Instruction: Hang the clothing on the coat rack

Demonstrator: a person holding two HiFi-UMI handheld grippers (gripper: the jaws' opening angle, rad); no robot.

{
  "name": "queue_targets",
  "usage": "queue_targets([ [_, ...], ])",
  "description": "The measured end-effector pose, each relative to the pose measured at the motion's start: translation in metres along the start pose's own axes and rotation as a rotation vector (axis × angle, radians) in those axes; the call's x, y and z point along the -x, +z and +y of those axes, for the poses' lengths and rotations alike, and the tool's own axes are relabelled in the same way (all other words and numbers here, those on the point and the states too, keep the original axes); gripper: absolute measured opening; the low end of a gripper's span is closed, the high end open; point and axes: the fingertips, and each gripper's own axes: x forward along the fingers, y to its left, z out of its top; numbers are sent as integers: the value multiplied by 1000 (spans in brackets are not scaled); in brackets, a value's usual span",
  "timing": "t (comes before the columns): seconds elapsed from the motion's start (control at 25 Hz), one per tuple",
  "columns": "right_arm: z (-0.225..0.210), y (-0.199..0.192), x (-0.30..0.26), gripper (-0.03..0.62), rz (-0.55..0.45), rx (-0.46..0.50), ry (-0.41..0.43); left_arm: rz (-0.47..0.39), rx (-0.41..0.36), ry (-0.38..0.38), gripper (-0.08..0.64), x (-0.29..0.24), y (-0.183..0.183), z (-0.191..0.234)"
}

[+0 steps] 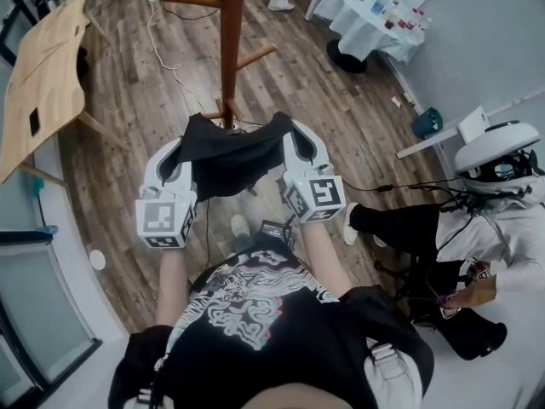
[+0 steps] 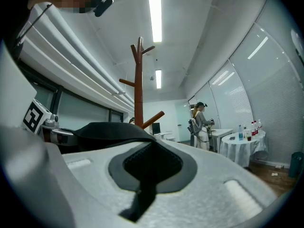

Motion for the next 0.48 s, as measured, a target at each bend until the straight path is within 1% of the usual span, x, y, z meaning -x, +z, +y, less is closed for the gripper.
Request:
queue_targets([
  [0.48,-21,3,-54,9,-10,-4,34,10,-5,26,3,-42,2,22],
])
